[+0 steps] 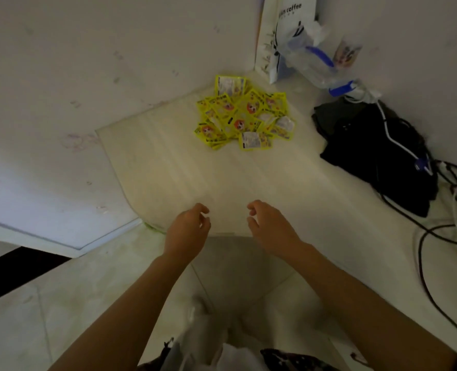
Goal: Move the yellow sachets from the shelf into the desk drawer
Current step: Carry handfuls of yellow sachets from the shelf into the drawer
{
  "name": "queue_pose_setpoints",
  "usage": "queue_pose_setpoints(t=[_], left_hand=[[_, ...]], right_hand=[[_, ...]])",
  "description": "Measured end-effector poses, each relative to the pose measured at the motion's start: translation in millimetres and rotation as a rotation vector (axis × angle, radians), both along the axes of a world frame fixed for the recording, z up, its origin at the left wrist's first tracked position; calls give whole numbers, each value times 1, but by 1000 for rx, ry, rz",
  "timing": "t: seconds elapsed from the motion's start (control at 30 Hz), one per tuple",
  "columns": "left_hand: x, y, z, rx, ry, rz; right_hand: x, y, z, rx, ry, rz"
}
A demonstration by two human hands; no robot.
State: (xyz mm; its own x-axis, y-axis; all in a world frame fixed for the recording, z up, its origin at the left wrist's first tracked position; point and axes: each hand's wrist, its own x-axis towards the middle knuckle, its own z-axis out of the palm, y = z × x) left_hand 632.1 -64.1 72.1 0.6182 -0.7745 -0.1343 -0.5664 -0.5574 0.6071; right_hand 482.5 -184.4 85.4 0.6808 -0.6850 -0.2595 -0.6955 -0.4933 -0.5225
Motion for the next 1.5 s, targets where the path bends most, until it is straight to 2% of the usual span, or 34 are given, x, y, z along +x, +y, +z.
queue_pose_setpoints(t=[0.2,0.47,0.77,0.97,1.2,1.37,1.5], left_hand=[[67,-53,-5,2,2,-26],[153,-120,-10,44,112,-22],[191,-205,-12,108,86,-149],[193,-276,-23,162,27,-261],[179,-347,-38,192,-211,-548],[174,-381,-54,264,-380,-759],[173,-393,-60,329,-460,-820]], right_hand=[[47,-53,-6,-1,9,-44],[104,-117,-8,16,33,-132],[129,-186,-19,50,119,-188],[139,-241,-37,36,143,-133],[153,-280,-63,-27,260,14],[161,-290,-83,-155,281,113],[165,-294,-103,-233,370,199]])
